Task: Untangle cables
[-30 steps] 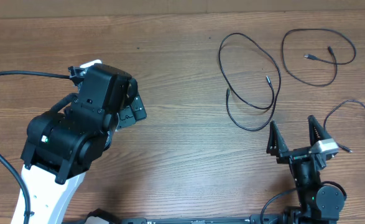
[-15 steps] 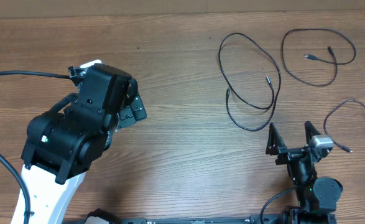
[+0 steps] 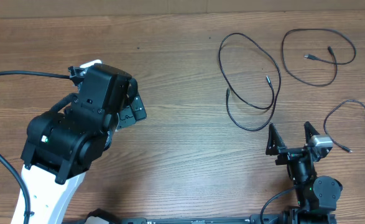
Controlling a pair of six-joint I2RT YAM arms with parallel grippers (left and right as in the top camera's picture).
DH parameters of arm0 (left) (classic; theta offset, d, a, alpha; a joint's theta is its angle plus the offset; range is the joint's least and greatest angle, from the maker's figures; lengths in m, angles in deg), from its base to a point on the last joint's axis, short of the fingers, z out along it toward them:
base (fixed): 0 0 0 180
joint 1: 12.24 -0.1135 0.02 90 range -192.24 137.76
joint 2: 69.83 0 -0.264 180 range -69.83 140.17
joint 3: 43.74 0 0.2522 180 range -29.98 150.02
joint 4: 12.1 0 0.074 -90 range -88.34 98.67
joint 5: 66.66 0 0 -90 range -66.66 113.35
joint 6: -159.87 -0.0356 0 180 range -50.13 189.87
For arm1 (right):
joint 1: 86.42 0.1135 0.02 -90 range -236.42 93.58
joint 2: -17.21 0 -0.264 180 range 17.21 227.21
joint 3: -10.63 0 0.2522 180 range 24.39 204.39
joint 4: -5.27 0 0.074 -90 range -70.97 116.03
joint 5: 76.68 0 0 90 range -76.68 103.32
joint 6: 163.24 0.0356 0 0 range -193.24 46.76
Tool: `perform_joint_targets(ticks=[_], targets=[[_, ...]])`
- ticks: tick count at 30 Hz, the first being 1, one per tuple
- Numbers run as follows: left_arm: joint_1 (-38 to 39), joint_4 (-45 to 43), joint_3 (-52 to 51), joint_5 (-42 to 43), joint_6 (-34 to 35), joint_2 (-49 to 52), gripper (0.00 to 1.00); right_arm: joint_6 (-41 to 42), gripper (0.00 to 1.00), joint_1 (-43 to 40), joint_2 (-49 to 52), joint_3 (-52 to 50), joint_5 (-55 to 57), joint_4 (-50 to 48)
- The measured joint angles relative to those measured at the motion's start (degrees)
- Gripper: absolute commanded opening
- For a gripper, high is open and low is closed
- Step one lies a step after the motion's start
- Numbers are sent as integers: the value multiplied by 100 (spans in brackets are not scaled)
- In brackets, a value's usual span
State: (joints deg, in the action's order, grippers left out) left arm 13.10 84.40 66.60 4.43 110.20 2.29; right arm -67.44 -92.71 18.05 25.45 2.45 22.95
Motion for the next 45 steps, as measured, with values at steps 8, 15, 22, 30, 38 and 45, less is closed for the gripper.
perform_joint_targets(ticks=[8,15,22,30,38,45], targets=[[0,0,0,0,0,0,99,0,100,0,0,0,-2,0],[0,0,0,0,0,0,100,-2,100,0,7,0,-2,17],[0,0,0,0,0,0,100,0,100,0,7,0,-2,13],[0,0,0,0,0,0,100,-2,100,0,7,0,-2,15],[-31,0,0,2,0,-68,99,0,100,0,7,0,0,17],[-597,2,-2,74,-2,-1051,100,2,100,0,7,0,0,15]])
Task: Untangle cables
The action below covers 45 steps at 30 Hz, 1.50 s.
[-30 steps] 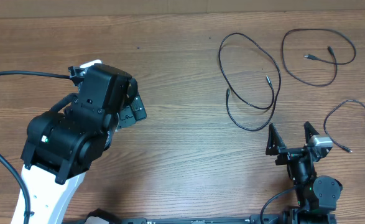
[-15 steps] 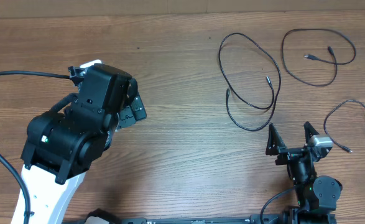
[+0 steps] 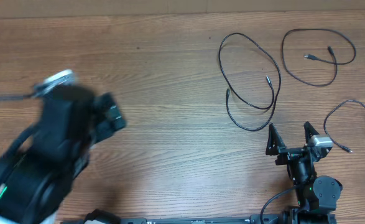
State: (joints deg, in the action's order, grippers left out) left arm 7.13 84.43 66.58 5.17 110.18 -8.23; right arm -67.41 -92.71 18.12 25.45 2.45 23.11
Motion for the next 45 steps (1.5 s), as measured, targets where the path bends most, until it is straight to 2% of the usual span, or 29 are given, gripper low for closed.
perform_joint_targets(ticks=[8,11,18,24,26,30,35,38,45], targets=[[-667,-92,-81,459,0,-1731,100,-2,100,0,0,0,0,2],[-988,-264,-457,728,0,-2509,100,-2,100,0,2,0,22,2],[-1537,-1250,-2297,1228,2,-4562,99,-2,100,-2,11,0,39,4],[-1644,-2809,-4190,1582,0,-6013,100,-2,100,0,11,0,42,7],[-1644,-3226,-4640,1637,-2,-6102,99,-2,100,0,11,0,39,4],[-1637,-4660,-5783,1825,-127,-6063,100,-4,100,0,11,0,39,4],[-1561,-6776,-7368,1991,-485,-6065,100,-4,100,0,11,0,39,4],[-1561,-7506,-8118,2015,-669,-6070,100,0,100,-2,11,0,39,4],[-1471,-8251,-9088,1639,-984,-6070,100,-4,100,-2,11,0,39,7]])
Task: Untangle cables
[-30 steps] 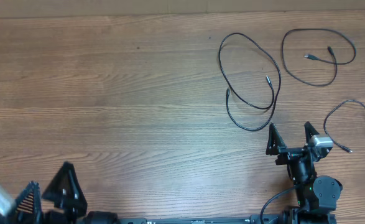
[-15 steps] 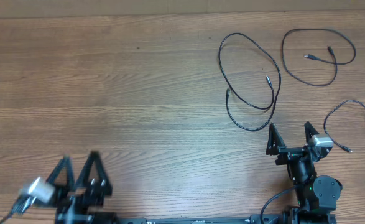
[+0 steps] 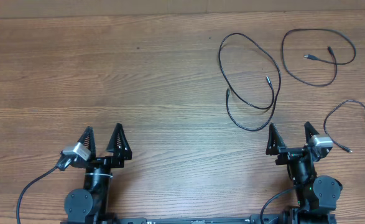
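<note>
Three thin black cables lie apart on the wooden table in the overhead view. One long cable [image 3: 250, 81] curls in loops at centre right. A second cable [image 3: 319, 56] forms a loop at the far right back. A third cable [image 3: 356, 121] runs off the right edge. My left gripper [image 3: 102, 138] rests open at the front left, far from all cables. At the front right my right gripper [image 3: 290, 135] stands open, just in front of the long cable, touching nothing.
The wooden table [image 3: 138, 74] fills the view, with its back edge along the top. Each arm's base and its cord sit at the front edge below its gripper.
My left arm was raised and blurred over the left side of the table; now it sits low at the front left with its fingers open. The right arm and cables are unchanged.
At first my left arm stood high over the left of the table, its gripper near the centre left. Then it was further left and blurred. Now it rests at the front edge. The cables lay separate throughout and the right arm stayed still.
</note>
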Controlling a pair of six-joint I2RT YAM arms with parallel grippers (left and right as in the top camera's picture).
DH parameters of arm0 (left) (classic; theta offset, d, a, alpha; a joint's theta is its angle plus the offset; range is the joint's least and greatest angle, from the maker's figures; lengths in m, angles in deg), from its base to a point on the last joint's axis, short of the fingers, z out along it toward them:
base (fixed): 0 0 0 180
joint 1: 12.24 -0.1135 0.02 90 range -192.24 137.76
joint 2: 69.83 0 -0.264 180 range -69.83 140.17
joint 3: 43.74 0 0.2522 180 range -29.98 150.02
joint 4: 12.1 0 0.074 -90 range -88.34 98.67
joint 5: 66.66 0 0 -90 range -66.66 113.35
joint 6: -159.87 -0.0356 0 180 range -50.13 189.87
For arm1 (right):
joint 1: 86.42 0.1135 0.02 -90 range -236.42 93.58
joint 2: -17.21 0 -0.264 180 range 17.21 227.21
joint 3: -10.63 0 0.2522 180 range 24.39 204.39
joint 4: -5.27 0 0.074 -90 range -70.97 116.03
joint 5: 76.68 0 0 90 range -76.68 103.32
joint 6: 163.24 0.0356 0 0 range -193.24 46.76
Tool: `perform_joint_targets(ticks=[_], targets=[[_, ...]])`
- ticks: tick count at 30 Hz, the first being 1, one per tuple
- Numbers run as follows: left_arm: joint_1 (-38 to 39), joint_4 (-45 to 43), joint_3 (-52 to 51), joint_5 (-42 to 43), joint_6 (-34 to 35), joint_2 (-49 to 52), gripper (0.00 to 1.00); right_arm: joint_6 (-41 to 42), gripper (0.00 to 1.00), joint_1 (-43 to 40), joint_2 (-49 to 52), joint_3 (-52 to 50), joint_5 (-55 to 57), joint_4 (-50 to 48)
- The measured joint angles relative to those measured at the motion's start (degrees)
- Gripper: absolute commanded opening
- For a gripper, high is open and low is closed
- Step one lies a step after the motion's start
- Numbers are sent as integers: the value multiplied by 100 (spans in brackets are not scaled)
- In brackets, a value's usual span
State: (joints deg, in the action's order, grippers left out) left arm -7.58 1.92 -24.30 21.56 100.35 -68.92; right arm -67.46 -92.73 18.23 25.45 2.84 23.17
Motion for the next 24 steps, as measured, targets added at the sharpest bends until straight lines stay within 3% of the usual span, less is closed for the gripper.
perform_joint_targets(ticks=[9,16,24], targets=[[98,-568,-501,-415,-1034,-4,99,4,100,2,0,0,0,-2],[98,409,-516,33,-1943,-15,100,0,100,2,0,0,0,0],[98,422,-516,168,-2175,-22,99,0,100,2,0,0,0,0]])
